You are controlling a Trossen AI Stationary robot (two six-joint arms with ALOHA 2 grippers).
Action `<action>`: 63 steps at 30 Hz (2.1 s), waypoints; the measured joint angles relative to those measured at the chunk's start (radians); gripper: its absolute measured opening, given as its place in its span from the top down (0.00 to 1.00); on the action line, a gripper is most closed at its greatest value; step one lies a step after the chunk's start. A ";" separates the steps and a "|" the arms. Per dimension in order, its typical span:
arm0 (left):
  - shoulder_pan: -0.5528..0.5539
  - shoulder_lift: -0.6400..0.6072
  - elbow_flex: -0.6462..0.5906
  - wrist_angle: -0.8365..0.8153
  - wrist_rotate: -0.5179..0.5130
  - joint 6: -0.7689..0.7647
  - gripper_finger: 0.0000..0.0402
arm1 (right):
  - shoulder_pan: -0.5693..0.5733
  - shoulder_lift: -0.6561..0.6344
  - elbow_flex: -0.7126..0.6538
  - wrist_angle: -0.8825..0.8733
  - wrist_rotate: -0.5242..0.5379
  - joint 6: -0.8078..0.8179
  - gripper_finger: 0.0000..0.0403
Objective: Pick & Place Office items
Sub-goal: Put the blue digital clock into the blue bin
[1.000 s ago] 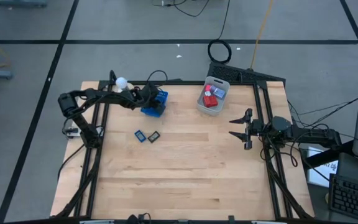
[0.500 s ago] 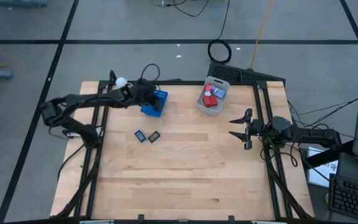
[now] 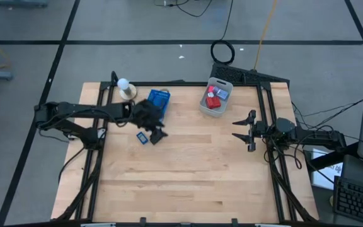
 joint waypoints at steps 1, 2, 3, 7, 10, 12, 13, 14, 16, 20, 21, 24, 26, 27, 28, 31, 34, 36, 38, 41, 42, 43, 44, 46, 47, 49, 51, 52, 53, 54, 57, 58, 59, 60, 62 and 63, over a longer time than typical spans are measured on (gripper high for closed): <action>-0.026 0.000 0.000 -0.022 0.001 -0.034 0.26 | 0.000 0.000 0.000 0.000 0.000 0.000 0.45; -0.053 0.000 0.000 -0.036 0.004 -0.066 0.25 | 0.000 0.000 0.000 0.000 0.000 0.000 0.45; -0.079 0.000 0.000 -0.052 0.006 -0.093 0.24 | 0.000 0.000 0.000 0.000 0.000 0.000 0.45; -0.196 0.000 0.000 -0.115 -0.002 -0.125 0.24 | 0.000 0.000 0.000 0.000 0.000 0.000 0.45; -0.266 0.000 0.000 -0.220 -0.088 -0.124 0.26 | 0.000 0.000 0.000 0.000 0.000 0.000 0.45; -0.302 0.000 0.000 -0.323 -0.188 -0.140 0.27 | 0.000 0.000 0.000 0.000 0.000 0.000 0.45; -0.316 0.000 0.000 -0.372 -0.242 -0.149 0.28 | 0.000 0.000 0.000 0.000 0.000 0.000 0.45; -0.327 0.000 0.000 -0.420 -0.296 -0.158 0.29 | 0.000 0.000 0.000 0.000 0.000 0.000 0.45; -0.342 0.000 0.000 -0.497 -0.409 -0.189 0.30 | 0.000 0.000 0.000 0.000 0.000 0.000 0.45; -0.346 0.000 -0.001 -0.564 -0.583 -0.228 0.32 | 0.000 0.000 0.000 0.000 0.000 0.000 0.45; -0.344 0.000 -0.007 -0.561 -0.618 -0.226 0.32 | 0.000 0.000 0.000 0.000 0.000 0.000 0.45; -0.330 0.001 -0.038 -0.554 -0.653 -0.219 0.31 | 0.000 0.000 0.000 0.000 0.000 0.000 0.45; -0.318 0.001 -0.062 -0.556 -0.624 -0.204 0.32 | 0.000 0.000 0.000 0.000 0.000 0.000 0.45; -0.313 0.001 -0.073 -0.556 -0.609 -0.190 0.32 | 0.000 0.000 0.000 0.000 0.000 0.000 0.45; -0.309 0.001 -0.084 -0.556 -0.606 -0.177 0.32 | 0.000 0.000 0.000 0.000 0.000 0.000 0.45; -0.293 0.001 -0.111 -0.550 -0.671 -0.152 0.31 | 0.000 0.000 0.000 0.000 0.000 0.000 0.45; -0.271 0.001 -0.133 -0.513 -0.709 -0.143 0.31 | 0.000 0.000 0.000 0.000 0.000 0.000 0.45; -0.256 0.001 -0.155 -0.467 -0.709 -0.119 0.31 | 0.000 0.000 0.000 0.000 0.000 0.000 0.45; -0.243 0.001 -0.179 -0.432 -0.711 -0.071 0.31 | 0.000 0.000 0.000 0.000 0.000 0.000 0.45; -0.232 0.001 -0.204 -0.427 -0.714 -0.017 0.31 | 0.000 0.000 0.000 0.000 0.000 0.000 0.45; -0.228 0.001 -0.207 -0.427 -0.708 -0.012 0.31 | 0.000 0.000 0.000 0.000 0.000 0.000 0.45; -0.223 0.001 -0.209 -0.428 -0.698 -0.010 0.31 | 0.000 0.000 0.000 0.000 0.000 0.000 0.45; -0.216 0.001 -0.210 -0.428 -0.683 -0.011 0.31 | 0.000 0.000 0.000 0.000 0.000 0.000 0.45; -0.207 0.001 -0.210 -0.431 -0.638 -0.021 0.31 | 0.000 0.000 0.000 0.000 0.000 0.000 0.45; -0.202 0.001 -0.210 -0.432 -0.608 -0.029 0.31 | 0.000 0.000 0.000 0.000 0.000 0.000 0.45; -0.196 0.004 -0.210 -0.432 -0.557 -0.044 0.31 | 0.000 0.000 0.000 0.000 0.000 0.000 0.45; -0.193 0.004 -0.210 -0.437 -0.524 -0.066 0.31 | 0.000 0.000 0.000 0.000 0.000 0.000 0.45; -0.193 0.004 -0.210 -0.438 -0.510 -0.081 0.31 | 0.000 0.000 0.000 0.000 0.000 0.000 0.45; -0.193 0.004 -0.210 -0.440 -0.496 -0.097 0.31 | 0.000 0.000 0.000 0.000 0.000 0.000 0.45; -0.193 0.004 -0.210 -0.442 -0.480 -0.114 0.31 | 0.000 0.000 0.000 0.000 0.000 0.000 0.45; -0.193 0.004 -0.210 -0.443 -0.433 -0.157 0.31 | 0.000 0.000 0.000 0.000 0.000 0.000 0.45; -0.194 0.004 -0.210 -0.443 -0.419 -0.172 0.31 | 0.000 0.000 0.000 0.000 0.000 0.000 0.45; -0.194 0.004 -0.210 -0.443 -0.405 -0.189 0.31 | 0.000 0.000 0.000 0.000 0.000 0.000 0.45; -0.194 0.004 -0.210 -0.442 -0.386 -0.208 0.31 | 0.000 0.000 0.000 0.000 0.000 0.000 0.45; -0.194 0.004 -0.210 -0.434 -0.336 -0.240 0.31 | 0.000 0.000 0.000 0.000 0.000 0.000 0.45; -0.194 0.004 -0.210 -0.426 -0.309 -0.254 0.31 | 0.000 0.000 0.000 0.000 0.000 0.000 0.45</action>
